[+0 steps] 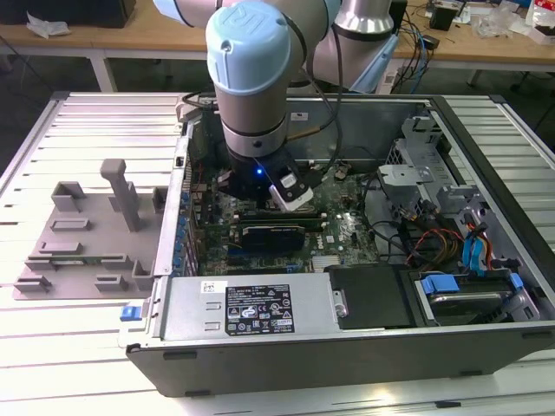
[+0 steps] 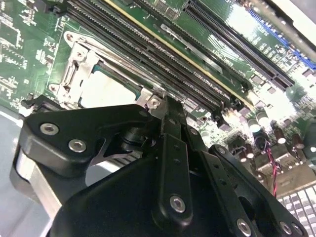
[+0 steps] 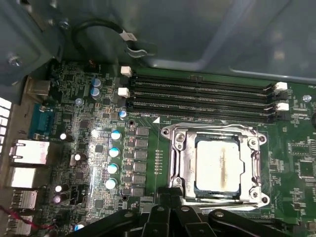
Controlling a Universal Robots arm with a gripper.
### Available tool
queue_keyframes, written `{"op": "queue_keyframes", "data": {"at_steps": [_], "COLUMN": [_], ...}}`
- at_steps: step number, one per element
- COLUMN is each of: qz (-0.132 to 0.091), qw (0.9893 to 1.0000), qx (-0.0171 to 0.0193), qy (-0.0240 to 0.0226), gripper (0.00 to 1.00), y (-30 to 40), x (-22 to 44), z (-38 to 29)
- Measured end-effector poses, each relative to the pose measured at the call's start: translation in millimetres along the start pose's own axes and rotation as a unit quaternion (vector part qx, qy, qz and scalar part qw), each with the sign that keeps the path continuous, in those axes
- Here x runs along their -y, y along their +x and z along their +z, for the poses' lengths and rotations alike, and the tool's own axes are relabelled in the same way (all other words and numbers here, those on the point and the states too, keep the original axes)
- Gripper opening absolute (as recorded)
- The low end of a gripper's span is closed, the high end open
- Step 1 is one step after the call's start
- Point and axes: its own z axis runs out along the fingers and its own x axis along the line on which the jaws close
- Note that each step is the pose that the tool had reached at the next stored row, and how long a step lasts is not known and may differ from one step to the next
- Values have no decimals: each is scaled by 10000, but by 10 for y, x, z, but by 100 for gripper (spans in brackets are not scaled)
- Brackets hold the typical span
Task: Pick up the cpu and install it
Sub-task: 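Install the second cpu locking lever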
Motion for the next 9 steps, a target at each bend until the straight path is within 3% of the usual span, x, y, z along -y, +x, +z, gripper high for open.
{"op": "queue_keyframes", "data": {"at_steps": [2,3,6,7,8,9], "qz": [0,0,1,2,2,2], "qw": [10000,10000,10000,10000,9999,9999], "qx": [-1,-1,-6,-22,-52,-62], "qy": [0,0,8,33,107,146], "gripper": [11,11,11,11,11,11], "y": [-6,-12,-19,-21,-22,-22], "x": [-13,-29,-46,-48,-49,-51], "z": [-63,-134,-214,-222,-226,-226]}}
